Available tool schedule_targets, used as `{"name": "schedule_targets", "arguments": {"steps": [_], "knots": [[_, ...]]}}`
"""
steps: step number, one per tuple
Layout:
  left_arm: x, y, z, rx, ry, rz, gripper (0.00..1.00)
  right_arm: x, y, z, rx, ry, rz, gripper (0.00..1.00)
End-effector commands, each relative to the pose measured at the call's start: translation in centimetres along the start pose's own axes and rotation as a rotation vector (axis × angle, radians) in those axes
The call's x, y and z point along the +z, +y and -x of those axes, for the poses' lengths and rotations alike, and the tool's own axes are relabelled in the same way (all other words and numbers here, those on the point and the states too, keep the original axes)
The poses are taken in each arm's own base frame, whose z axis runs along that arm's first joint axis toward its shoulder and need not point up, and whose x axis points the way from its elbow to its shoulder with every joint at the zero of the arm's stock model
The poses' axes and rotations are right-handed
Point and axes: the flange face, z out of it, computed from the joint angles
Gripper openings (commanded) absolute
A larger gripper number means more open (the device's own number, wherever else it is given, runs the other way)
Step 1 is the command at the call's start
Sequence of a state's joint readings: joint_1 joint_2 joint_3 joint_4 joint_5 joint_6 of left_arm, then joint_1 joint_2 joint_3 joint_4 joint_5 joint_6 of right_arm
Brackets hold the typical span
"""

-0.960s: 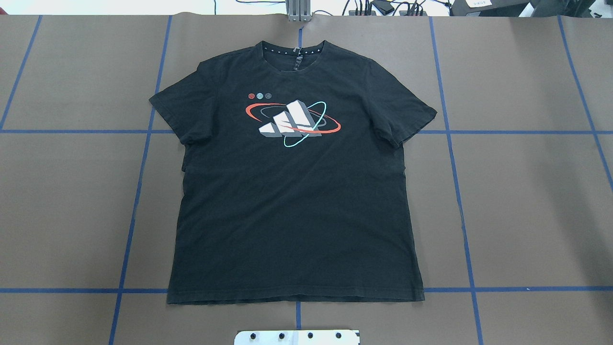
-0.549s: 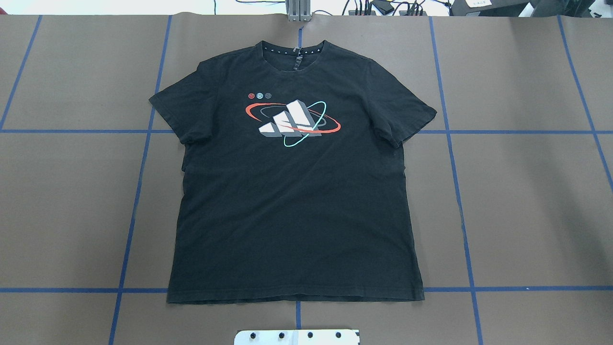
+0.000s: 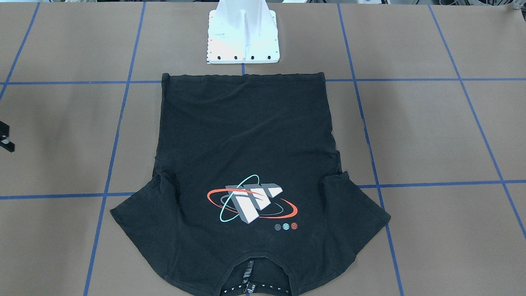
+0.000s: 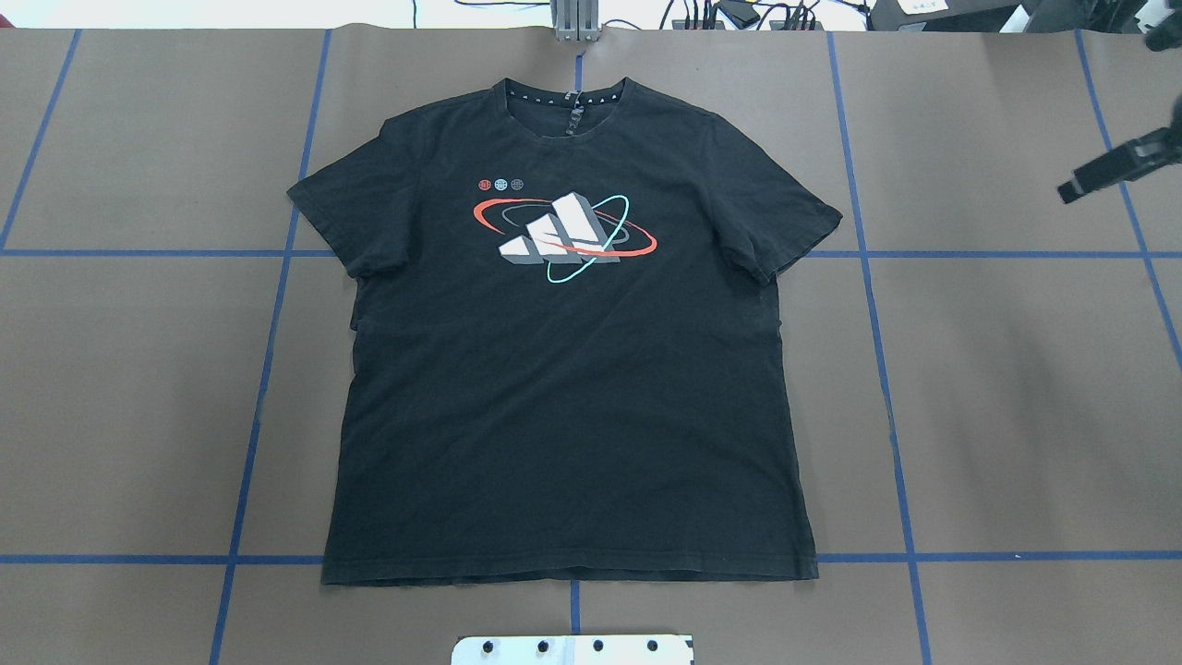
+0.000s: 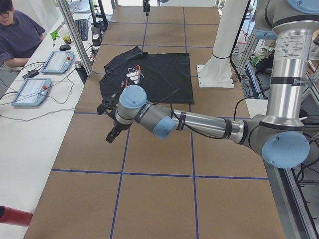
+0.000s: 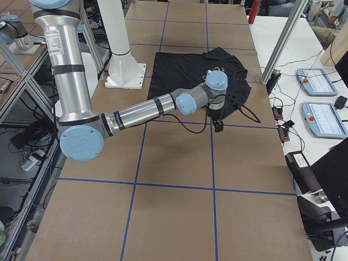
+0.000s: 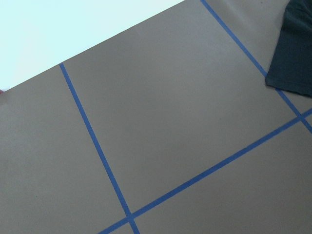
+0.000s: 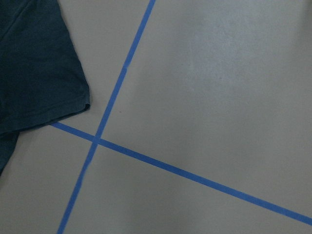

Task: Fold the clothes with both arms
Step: 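Move the right gripper to the black t-shirt's sleeve nearest it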

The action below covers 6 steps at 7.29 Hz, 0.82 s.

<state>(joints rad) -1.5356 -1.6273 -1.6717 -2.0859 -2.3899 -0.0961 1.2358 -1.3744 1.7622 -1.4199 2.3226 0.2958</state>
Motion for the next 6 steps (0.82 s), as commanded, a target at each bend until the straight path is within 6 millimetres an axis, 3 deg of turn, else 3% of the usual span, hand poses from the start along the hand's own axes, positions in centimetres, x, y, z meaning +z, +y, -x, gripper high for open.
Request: {"name": "schedule_targets", "arguments": {"steps": [1,2,3,6], "knots": [[2.9,-3.1,-4.0,-0.074,0.085,-0.021,1.00,2.7,-4.6,5.4,0.163,-0.008,0.011,1.00],[4.1,-3.5,-5.4,-0.050,0.104,-0.007,1.00,4.4,-7.5,7.5,0.194,0.015,0.010,1.00],[4.9,-3.8,-6.4,-0.036,0.117,0.004,1.00,6.6,-9.0,9.1,0.219,0.028,0.007,1.00],[5.4,-3.7,-6.9,-0.030,0.124,0.012,1.00,17.2,-8.2,9.1,0.253,-0.017,-0.129,0.99]]}}
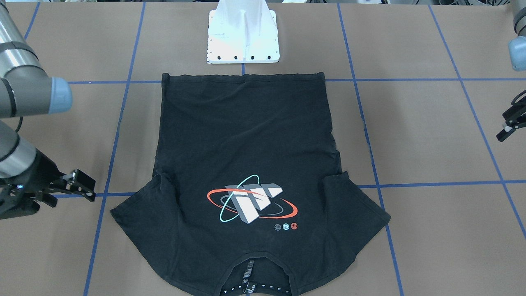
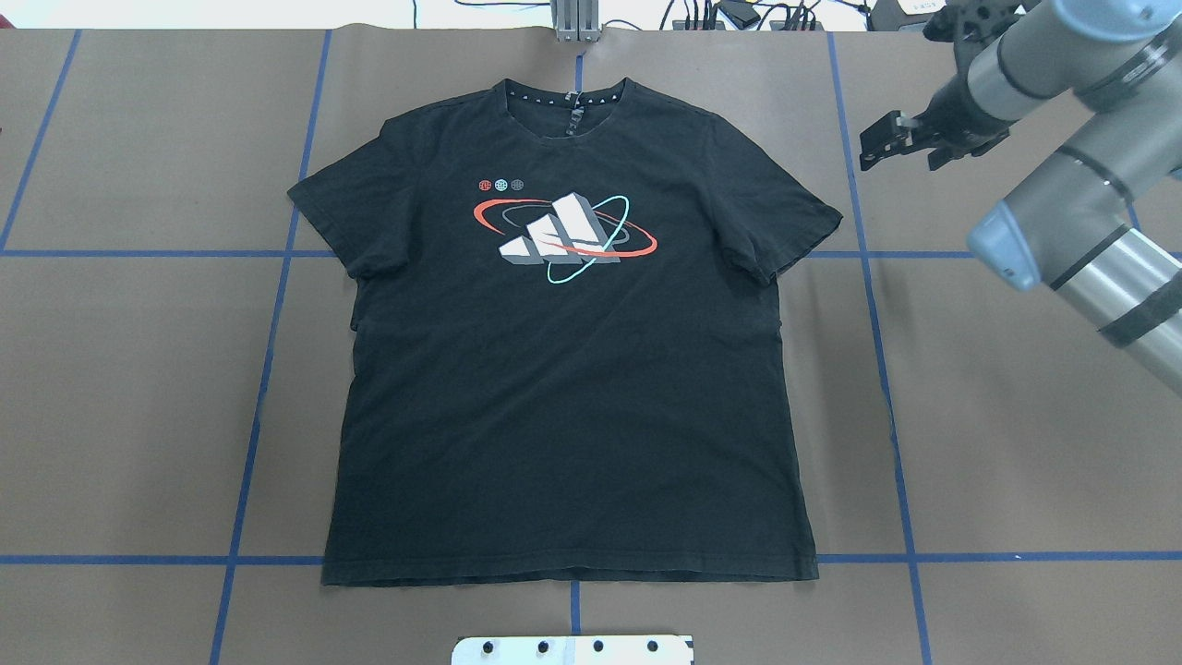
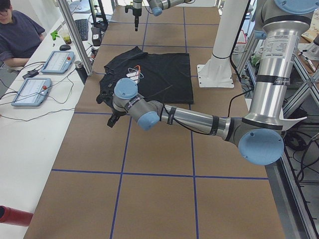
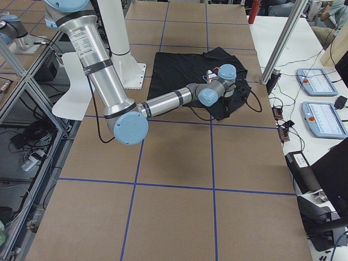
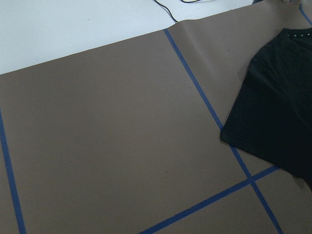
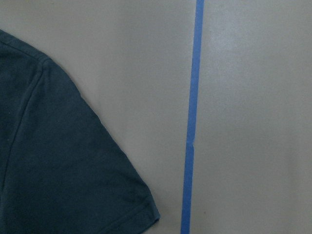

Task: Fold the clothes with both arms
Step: 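Move the right gripper to the black t-shirt's sleeve nearest it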

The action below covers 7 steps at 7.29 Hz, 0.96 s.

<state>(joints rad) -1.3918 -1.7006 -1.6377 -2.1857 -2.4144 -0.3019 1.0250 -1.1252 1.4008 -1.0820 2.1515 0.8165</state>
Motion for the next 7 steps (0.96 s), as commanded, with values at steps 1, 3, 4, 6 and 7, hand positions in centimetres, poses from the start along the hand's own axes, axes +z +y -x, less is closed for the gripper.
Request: {"name": "schedule_targets", "arguments": {"steps": [1,3,4,6,7], "knots": [[0.2,0.0,-0.2,0.004,0.003,0.002,1.00,6.0,1.2,0.5,-0.017,-0.026,-0.045,0.96],[0.3,0.0,-0.2,0.003,0.004,0.005,1.00,7.9,2.1,1.2,-0.034,-0.012,-0.043,0.92],[0.4,0.0,-0.3,0.006,0.005,0.005,1.00,8.0,2.2,1.2,-0.037,-0.012,-0.040,0.86],[0.5,0.1,-0.2,0.004,0.005,0.008,1.00,8.4,2.7,1.4,-0.060,-0.011,-0.033,0.68],[0.4,0.0,-0.3,0.004,0.005,0.007,1.00,8.5,2.8,1.3,-0.087,-0.008,-0.030,0.63]]}}
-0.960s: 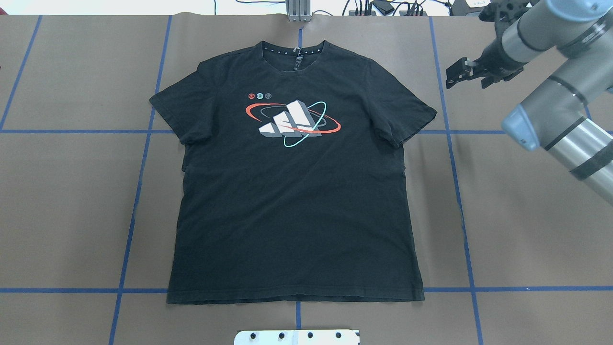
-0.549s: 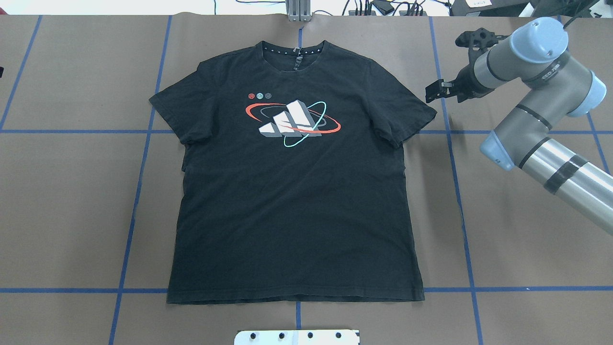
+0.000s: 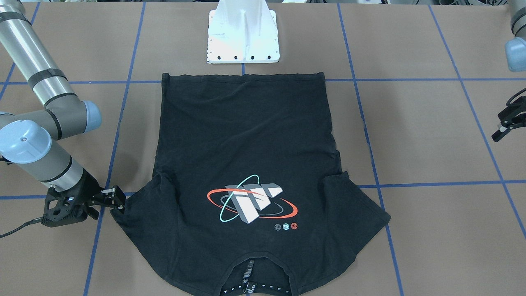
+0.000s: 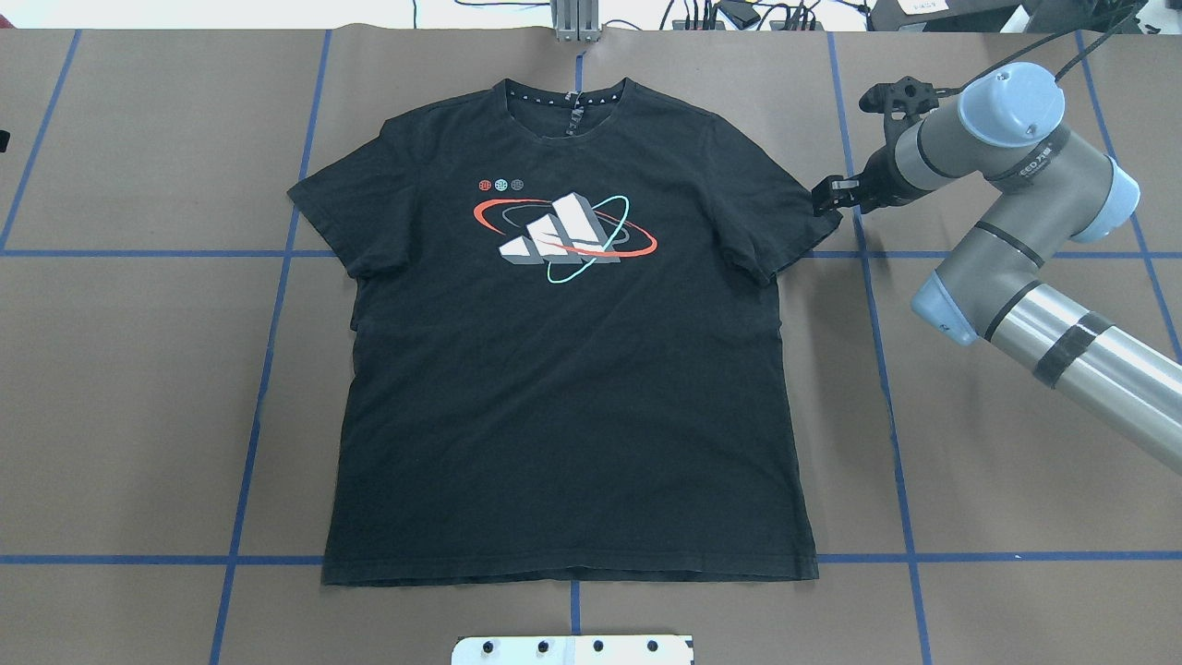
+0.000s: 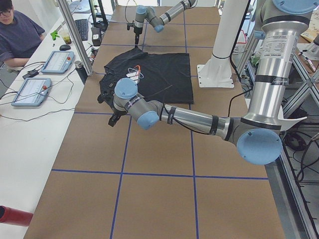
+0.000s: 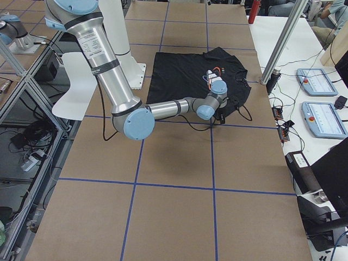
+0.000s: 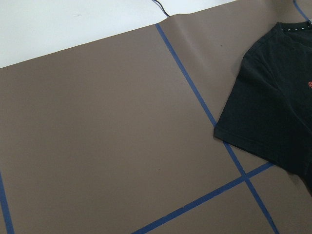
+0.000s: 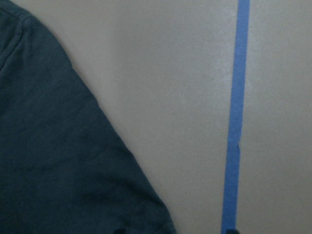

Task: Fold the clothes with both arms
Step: 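Move the right gripper to the black t-shirt's sleeve nearest it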

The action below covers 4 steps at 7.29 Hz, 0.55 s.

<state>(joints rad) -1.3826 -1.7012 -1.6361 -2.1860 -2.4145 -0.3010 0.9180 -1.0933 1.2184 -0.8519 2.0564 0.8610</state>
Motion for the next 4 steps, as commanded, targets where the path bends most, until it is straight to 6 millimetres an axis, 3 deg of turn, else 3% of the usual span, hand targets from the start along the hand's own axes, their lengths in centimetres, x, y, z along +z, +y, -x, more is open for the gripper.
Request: {"name": "schedule_targets", "arguments": {"steps": [1,4], "knots": [[0.05,0.02,0.02,-0.002,0.000,0.001,1.00,0.21,0.21,-0.01,-0.036,0.004,0.002,0.58],[0.05,0.02,0.02,0.000,0.000,0.001,1.00,0.21,0.15,0.25,-0.059,0.001,0.001,0.36]]}}
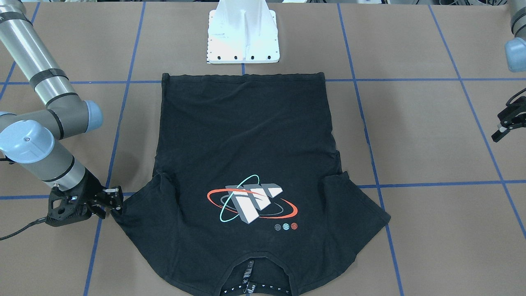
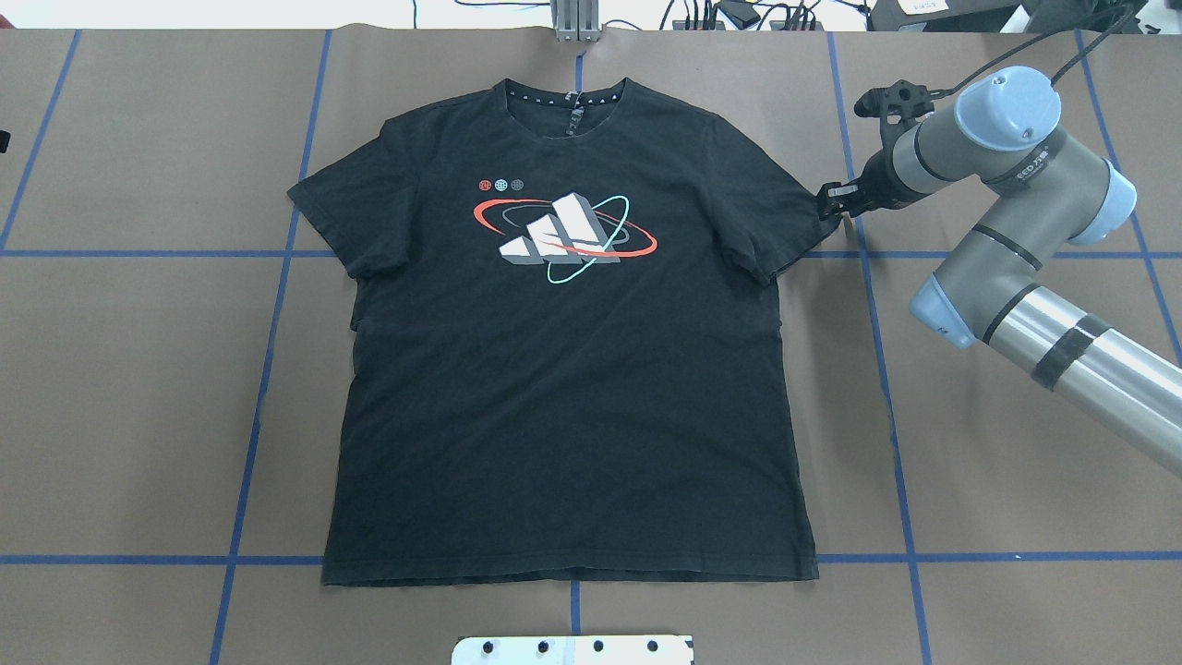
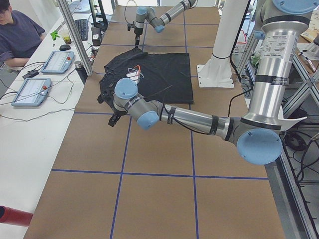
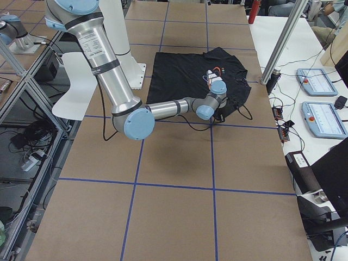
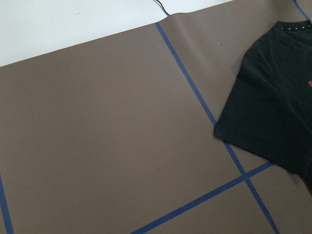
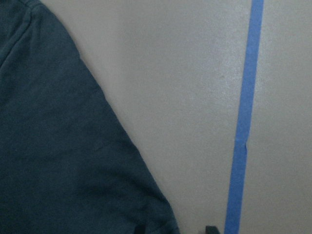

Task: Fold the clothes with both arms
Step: 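Move the right gripper to the black t-shirt's sleeve nearest it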

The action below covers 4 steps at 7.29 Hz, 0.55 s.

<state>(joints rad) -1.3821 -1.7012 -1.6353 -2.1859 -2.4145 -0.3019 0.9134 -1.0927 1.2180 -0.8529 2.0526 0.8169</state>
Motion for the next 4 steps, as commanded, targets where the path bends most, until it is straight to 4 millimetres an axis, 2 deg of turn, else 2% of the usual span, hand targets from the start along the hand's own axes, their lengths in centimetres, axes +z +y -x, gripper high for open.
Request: {"name": "schedule_targets", "arguments": {"steps": [1,2,3,4], "knots": [[-0.05,-0.03,-0.07,0.003,0.001,-0.002,1.00,0.05,0.07,-0.03,-0.016,0.001,0.001,0.32],[-0.05,-0.03,-0.07,0.003,0.001,-0.002,1.00,0.05,0.07,-0.03,-0.016,0.001,0.001,0.22],[-0.05,-0.03,-0.07,0.003,0.001,-0.002,1.00,0.01,0.00,0.06,-0.017,0.000,0.000,0.00],[-0.05,-0.03,-0.07,0.003,0.001,-0.002,1.00,-0.05,-0.06,-0.01,-0.014,0.000,-0.001,0.00]]}}
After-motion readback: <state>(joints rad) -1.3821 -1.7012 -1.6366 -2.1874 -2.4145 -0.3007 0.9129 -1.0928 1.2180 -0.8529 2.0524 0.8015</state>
